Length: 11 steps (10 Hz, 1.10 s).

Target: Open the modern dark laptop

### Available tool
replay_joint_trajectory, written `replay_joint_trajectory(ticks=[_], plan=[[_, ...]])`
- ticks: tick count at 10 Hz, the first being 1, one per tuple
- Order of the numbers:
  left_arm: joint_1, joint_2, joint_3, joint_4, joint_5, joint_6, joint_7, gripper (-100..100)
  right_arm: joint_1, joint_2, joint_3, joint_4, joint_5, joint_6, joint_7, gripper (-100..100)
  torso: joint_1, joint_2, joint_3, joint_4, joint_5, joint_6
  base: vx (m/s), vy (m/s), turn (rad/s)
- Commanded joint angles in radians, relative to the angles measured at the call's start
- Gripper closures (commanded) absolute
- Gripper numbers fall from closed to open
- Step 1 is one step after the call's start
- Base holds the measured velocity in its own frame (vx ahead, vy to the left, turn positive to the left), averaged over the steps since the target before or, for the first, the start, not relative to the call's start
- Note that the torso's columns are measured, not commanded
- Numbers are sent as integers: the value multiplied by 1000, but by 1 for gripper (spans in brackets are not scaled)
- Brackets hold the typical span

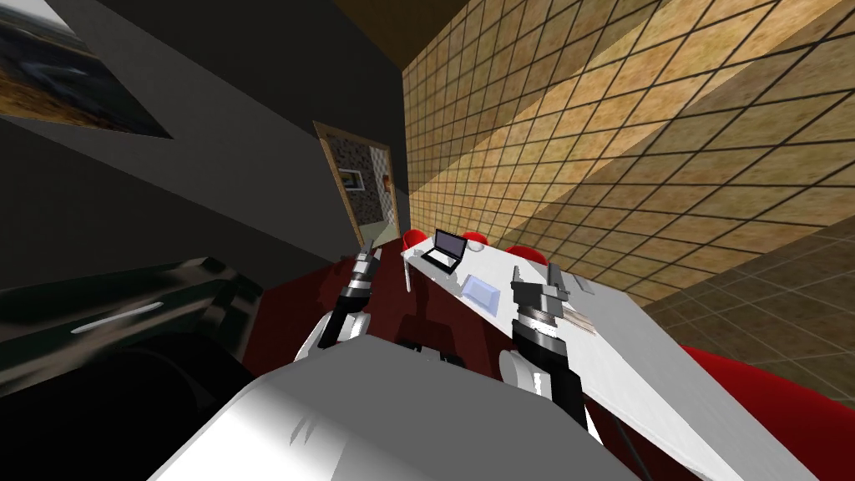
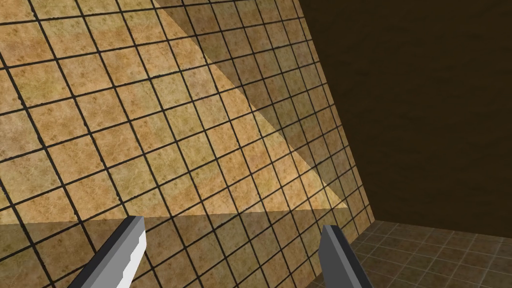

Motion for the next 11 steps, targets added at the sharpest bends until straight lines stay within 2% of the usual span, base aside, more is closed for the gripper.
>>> replay_joint_trajectory(ticks=[1, 2, 3, 5, 10, 11], plan=[[0, 0, 0, 0, 0, 0, 0, 0, 0, 0, 0, 0, 0, 0, 0, 0, 0, 74, -148, 74, 0, 0, 0, 0, 0], [-22, 34, 0, 26, -3, 5, 1, -100, 0, 0, 0, 0, 0, 0, 0, 0, 0, 148, -295, 148, 0, 0, 23, 10, -70], [-54, 61, 0, 63, -8, 13, 1, -100, 0, 0, 0, 0, 0, 0, 0, 0, 1, 180, -365, 180, 0, 0, 58, 30, -108], [-97, 81, 0, 112, -14, 23, 3, -100, 0, 0, 0, 0, 0, 0, 0, 0, 2, 190, -390, 192, 1, 0, 67, 52, -104], [-245, 114, 1, 266, -37, 56, 7, -100, 0, 0, 0, 0, 0, 0, 0, 0, 0, 194, -389, 194, 0, 0, 66, 55, -117], [-245, 114, 1, 275, -37, 56, 7, -100, 0, 0, 0, 0, 0, 0, 0, 0, 0, 194, -390, 194, 0, 0, 51, 45, -49]])
